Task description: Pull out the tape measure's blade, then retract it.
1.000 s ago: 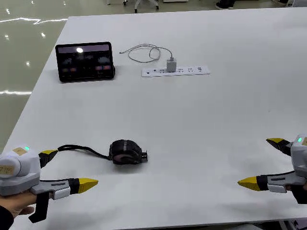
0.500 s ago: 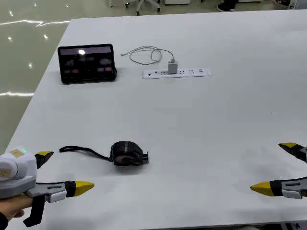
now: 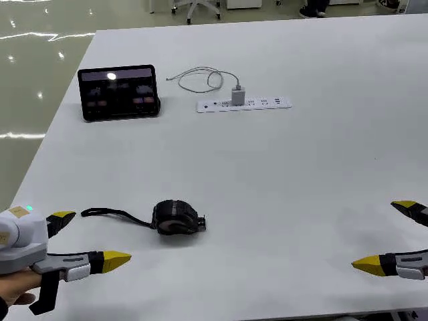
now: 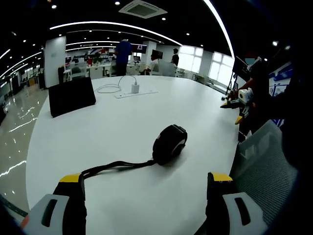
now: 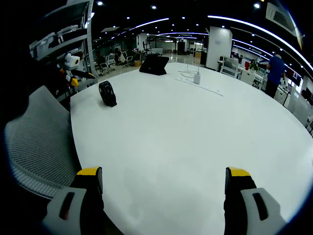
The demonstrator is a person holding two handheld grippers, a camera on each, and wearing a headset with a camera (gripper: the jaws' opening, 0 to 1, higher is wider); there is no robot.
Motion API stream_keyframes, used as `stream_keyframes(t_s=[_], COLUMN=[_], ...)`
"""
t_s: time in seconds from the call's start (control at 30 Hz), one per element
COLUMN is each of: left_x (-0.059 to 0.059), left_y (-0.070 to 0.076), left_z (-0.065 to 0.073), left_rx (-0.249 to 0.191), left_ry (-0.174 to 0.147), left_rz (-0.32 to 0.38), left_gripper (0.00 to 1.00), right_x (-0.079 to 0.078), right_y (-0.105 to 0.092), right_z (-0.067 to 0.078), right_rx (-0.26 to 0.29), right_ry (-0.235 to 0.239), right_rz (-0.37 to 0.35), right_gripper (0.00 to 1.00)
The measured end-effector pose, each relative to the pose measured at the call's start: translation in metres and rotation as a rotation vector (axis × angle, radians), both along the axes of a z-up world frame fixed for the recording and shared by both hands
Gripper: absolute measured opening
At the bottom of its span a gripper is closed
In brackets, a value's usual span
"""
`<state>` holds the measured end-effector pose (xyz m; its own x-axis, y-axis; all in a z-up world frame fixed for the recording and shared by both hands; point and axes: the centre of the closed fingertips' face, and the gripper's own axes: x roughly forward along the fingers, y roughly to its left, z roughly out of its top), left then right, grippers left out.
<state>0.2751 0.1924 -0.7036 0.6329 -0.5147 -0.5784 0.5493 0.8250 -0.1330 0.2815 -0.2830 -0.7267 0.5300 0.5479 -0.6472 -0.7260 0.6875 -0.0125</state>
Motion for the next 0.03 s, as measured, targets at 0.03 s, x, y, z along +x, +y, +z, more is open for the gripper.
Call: stream_keyframes(t_s=[0.03], left_x=[-0.0004], left_y=[-0.0003], left_z=[-0.0001], left_rx=[-0.001], left_ry=[0.001], left_rz=[-0.002], left_gripper=[1.0], right_x=[0.0002], right_y=[0.0001], right_z=[0.0003], right_rx=[0.001], right_ry=[0.0], right_rz=[0.0], right_gripper=[1.0])
